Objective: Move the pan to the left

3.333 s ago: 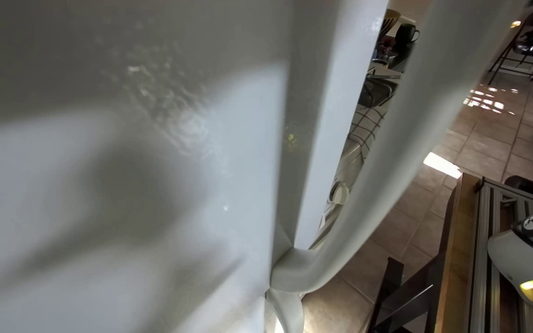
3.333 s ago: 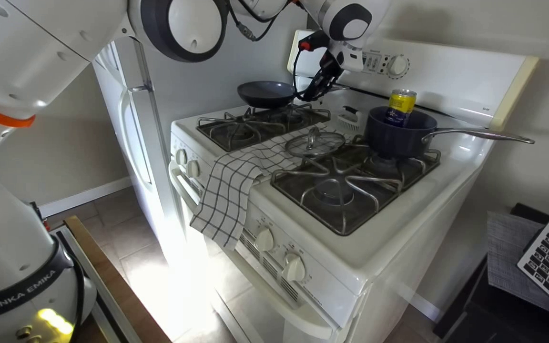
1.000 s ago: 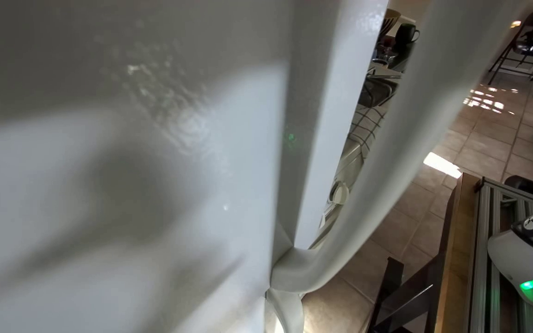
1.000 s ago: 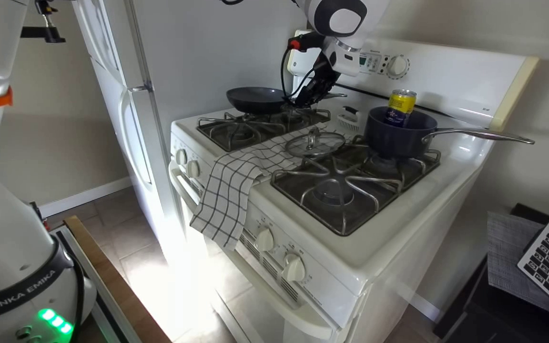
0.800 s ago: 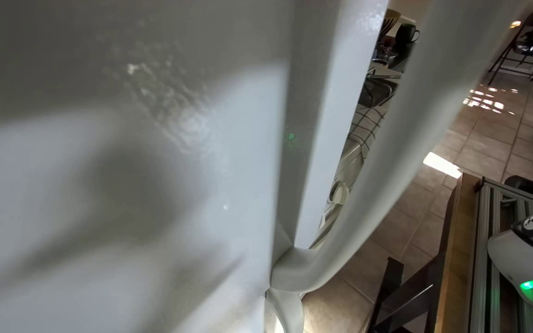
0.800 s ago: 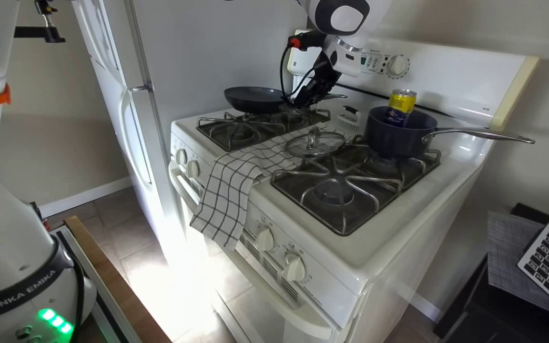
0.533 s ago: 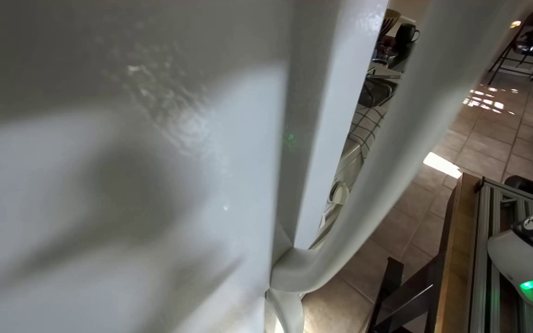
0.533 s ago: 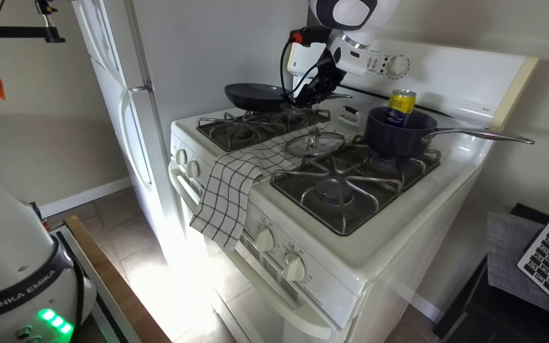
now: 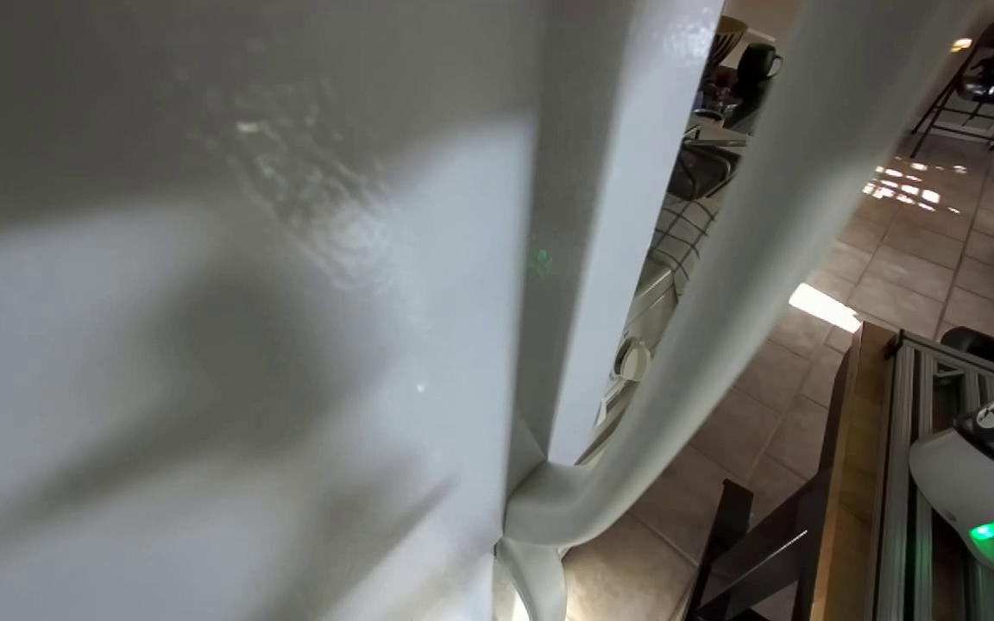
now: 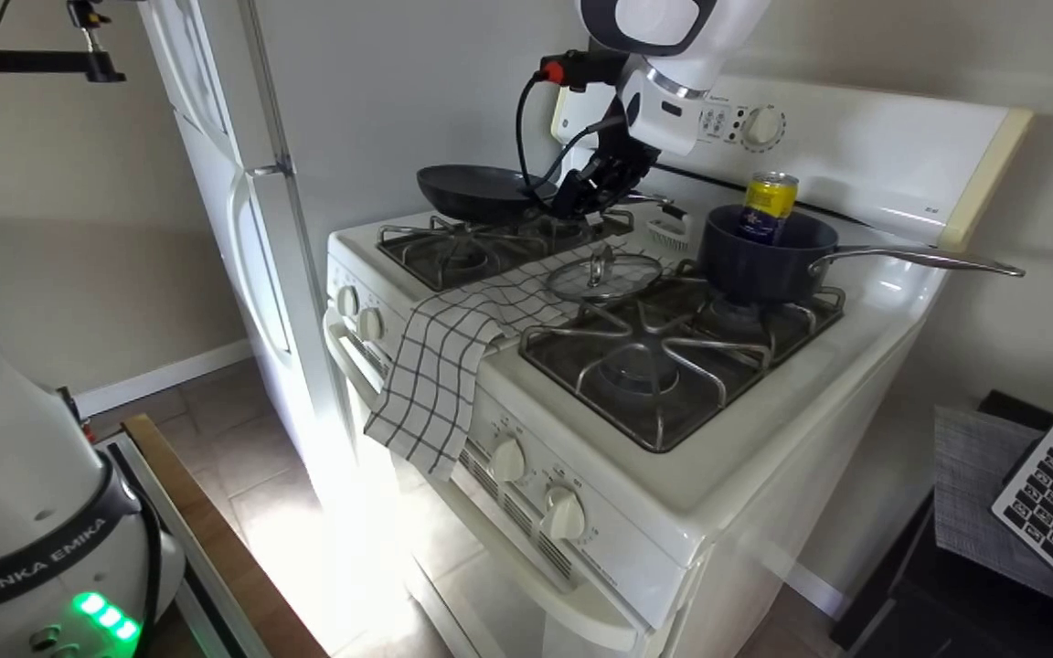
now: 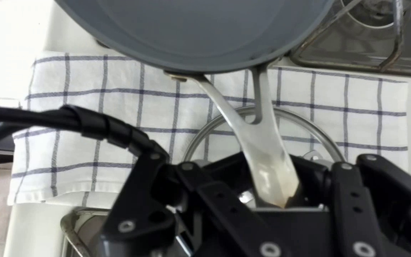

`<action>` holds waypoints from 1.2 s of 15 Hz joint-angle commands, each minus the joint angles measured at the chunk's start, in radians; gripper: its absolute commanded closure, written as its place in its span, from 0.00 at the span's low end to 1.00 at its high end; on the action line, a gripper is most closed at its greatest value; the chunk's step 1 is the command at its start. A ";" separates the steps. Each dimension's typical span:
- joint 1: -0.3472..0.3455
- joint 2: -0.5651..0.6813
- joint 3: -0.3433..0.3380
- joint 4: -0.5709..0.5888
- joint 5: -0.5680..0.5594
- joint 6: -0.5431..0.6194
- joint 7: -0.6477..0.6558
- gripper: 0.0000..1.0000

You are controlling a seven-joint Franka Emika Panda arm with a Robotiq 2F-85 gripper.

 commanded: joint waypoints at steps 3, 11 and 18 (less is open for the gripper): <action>0.056 -0.128 0.009 -0.195 0.045 0.236 0.029 1.00; 0.086 -0.156 0.039 -0.294 0.177 0.318 -0.003 1.00; 0.093 -0.162 0.038 -0.337 0.245 0.346 0.009 1.00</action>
